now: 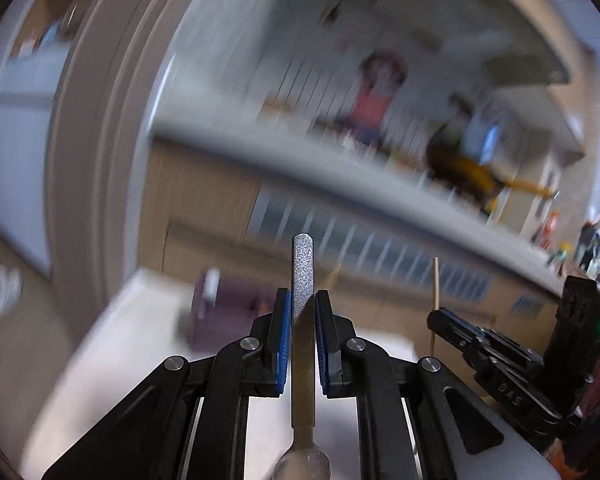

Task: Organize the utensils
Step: 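Carry the metal spoon and chopstick into the purple caddy and open both tools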

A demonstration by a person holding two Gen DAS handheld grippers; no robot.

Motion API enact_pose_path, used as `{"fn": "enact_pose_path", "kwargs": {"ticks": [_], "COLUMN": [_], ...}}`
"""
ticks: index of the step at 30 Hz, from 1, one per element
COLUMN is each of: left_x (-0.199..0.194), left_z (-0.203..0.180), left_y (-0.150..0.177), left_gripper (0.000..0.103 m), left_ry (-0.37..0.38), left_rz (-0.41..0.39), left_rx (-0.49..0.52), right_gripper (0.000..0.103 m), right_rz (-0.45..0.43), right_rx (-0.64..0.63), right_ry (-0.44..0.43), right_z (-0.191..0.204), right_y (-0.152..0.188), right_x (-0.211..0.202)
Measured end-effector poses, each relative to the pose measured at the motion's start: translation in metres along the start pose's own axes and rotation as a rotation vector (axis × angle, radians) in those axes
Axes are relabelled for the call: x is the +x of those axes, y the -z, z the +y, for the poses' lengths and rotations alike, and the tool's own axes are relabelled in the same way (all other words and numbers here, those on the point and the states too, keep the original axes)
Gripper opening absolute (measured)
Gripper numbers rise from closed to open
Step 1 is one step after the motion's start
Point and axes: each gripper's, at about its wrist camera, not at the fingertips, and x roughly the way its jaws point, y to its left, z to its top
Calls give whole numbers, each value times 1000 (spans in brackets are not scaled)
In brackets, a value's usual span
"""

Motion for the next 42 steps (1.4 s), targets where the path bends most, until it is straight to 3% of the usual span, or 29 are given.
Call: {"fn": "enact_pose_path", "kwargs": {"ticks": [4, 8, 10, 15, 22, 27, 33, 35, 39, 42], "left_x": [16, 39, 55, 105, 156, 176, 188, 188, 178, 157], "left_z": [-10, 2, 13, 47, 85, 90, 87, 84, 83, 83], "left_y": [-48, -58, -55, -47, -32, -21, -7, 2, 9, 6], "left_gripper": [12, 12, 12, 12, 12, 12, 13, 16, 46, 47], "left_ry": [-30, -68, -66, -81, -41, -60, -59, -75, -83, -99], "left_rz": [-208, -316, -331, -270, -200, -219, -192, -176, -109, -56], "left_rx": [81, 74, 54, 6, -95, -97, -79, -51, -43, -51], "right_gripper": [5, 6, 6, 6, 6, 6, 6, 7, 12, 12], "right_rz": [-196, -280, -287, -243, -200, -208, -179, -130, -50, -56], "right_rx": [-26, -18, 0, 71, 94, 50, 35, 35, 12, 22], "right_ry": [23, 29, 20, 14, 60, 107, 101, 97, 91, 92], "right_z": [-4, -10, -15, -31, -37, -35, -41, -44, -48, -50], "right_y": [-65, -97, -100, -92, -79, -66, -55, -48, -33, -30], "right_x": [-9, 13, 34, 102, 160, 169, 177, 179, 165, 141]}}
